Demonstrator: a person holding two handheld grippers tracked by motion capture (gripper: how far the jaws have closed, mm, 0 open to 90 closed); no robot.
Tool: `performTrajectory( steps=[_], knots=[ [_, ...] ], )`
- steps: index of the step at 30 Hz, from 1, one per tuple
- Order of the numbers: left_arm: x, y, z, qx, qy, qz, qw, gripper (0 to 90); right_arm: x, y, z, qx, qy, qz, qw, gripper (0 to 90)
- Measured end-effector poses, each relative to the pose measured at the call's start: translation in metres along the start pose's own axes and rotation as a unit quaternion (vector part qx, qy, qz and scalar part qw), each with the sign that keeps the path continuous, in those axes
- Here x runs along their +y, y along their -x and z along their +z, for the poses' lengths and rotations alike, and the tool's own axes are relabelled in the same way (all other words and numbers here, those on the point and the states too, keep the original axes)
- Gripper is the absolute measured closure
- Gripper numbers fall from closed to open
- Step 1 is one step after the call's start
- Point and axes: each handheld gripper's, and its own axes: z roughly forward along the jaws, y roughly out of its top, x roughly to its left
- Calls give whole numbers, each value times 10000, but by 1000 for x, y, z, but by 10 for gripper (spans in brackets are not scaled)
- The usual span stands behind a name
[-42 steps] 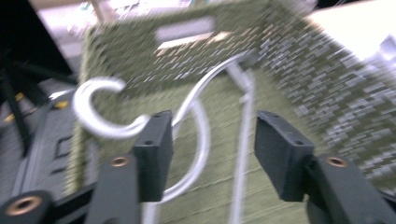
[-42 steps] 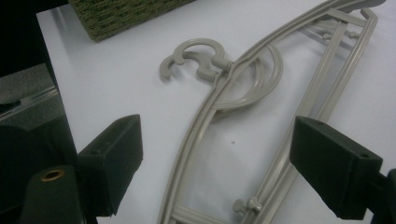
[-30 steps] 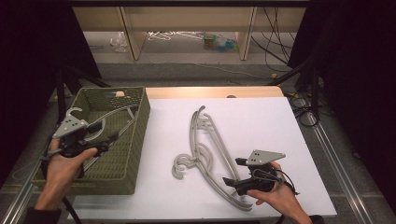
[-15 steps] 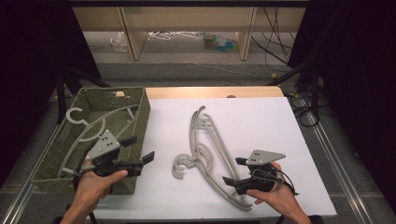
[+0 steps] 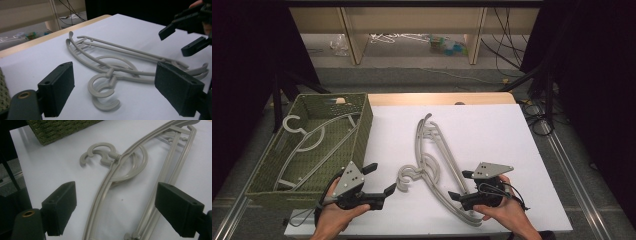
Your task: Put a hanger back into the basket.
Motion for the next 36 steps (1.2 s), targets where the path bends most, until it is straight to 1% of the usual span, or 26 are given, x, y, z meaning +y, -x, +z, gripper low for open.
performTrajectory(
  steps=[1, 2, 3, 4, 5, 7, 9, 10, 12, 13, 14, 15, 16, 17, 18, 19, 20, 21, 23, 24, 26, 27, 28, 30, 31, 36],
  knots=[
    [-2, 1, 1, -24, -15, 4, 10000, 159, 0, -1, 0, 32, -13, 18, 10000, 185],
    [-4, 3, 2, -75, -7, -34, 10000, 159, 0, -1, 2, -6, -38, 1, 10000, 183],
    [-4, 4, 2, -105, -6, -4, 9999, 160, 0, -2, 3, 1, -54, -7, 10000, 182],
    [-5, 5, 2, -140, -15, -40, 9999, 159, 0, -3, 5, 20, -56, -6, 10000, 180],
    [-5, 6, 4, -200, 9, -26, 9998, 159, 1, -4, 7, 41, -102, -39, 9999, 170],
    [-6, 10, 5, -219, -38, 83, 9997, 159, 2, -6, 11, 32, -161, -117, 9998, 169],
    [-8, 13, 7, -235, -86, 86, 9997, 159, 4, -10, 18, 27, -277, -181, 9994, 171],
    [-9, 13, 7, -258, -118, 103, 9995, 159, 6, -12, 24, 30, -428, -213, 9989, 176],
    [-11, 14, 8, -306, -114, 89, 9994, 159, 7, -14, 32, 22, -609, -230, 9979, 184],
    [-11, 14, 9, -306, -146, 163, 9993, 159, 7, -15, 35, 13, -677, -227, 9974, 190],
    [-11, 14, 9, -311, -154, 147, 9993, 160, 7, -16, 39, 41, -752, -278, 9968, 204],
    [-12, 15, 10, -350, -138, 98, 9992, 160, 7, -18, 43, 7, -792, -212, 9966, 215],
    [-12, 15, 10, -344, -162, 93, 9992, 160, 9, -18, 45, 45, -894, -236, 9957, 215],
    [-13, 15, 10, -347, -164, 91, 9992, 160, 9, -18, 49, 23, -932, -285, 9952, 216],
    [-13, 15, 9, -340, -154, 119, 9992, 160, 9, -18, 54, 18, -998, -226, 9947, 221],
    [-13, 15, 9, -339, -146, 118, 9992, 160, 11, -18, 58, 57, -1158, -192, 9931, 228],
    [-12, 13, 9, -379, -114, 184, 9990, 161, 11, -18, 60, 49, -1201, -201, 9925, 236],
    [-12, 14, 9, -343, -137, 157, 9992, 161, 12, -18, 63, 85, -1306, -167, 9913, 254],
    [-13, 14, 8, -347, -144, 102, 9992, 161, 13, -19, 69, 101, -1407, -133, 9899, 274],
    [-14, 14, 9, -379, -116, 65, 9992, 161, 14, -18, 70, 117, -1489, -166, 9887, 285],
    [-15, 14, 9, -376, -177, 88, 9991, 163, 15, -17, 75, 97, -1604, -120, 9869, 312],
    [-15, 14, 9, -372, -190, 73, 9991, 163, 15, -16, 76, 116, -1632, -110, 9865, 338],
    [-15, 13, 9, -364, -197, 127, 9991, 163, 16, -15, 78, 180, -1695, -95, 9853, 373],
    [-15, 14, 9, -375, -180, 56, 9991, 163, 16, -14, 82, 226, -1792, -51, 9835, 409],
    [-15, 13, 9, -381, -174, 67, 9991, 163, 17, -14, 84, 259, -1853, -34, 9823, 436],
    [-15, 13, 9, -411, -180, 120, 9989, 165, 19, -11, 90, 313, -1962, 20, 9801, 530]
  ],
)
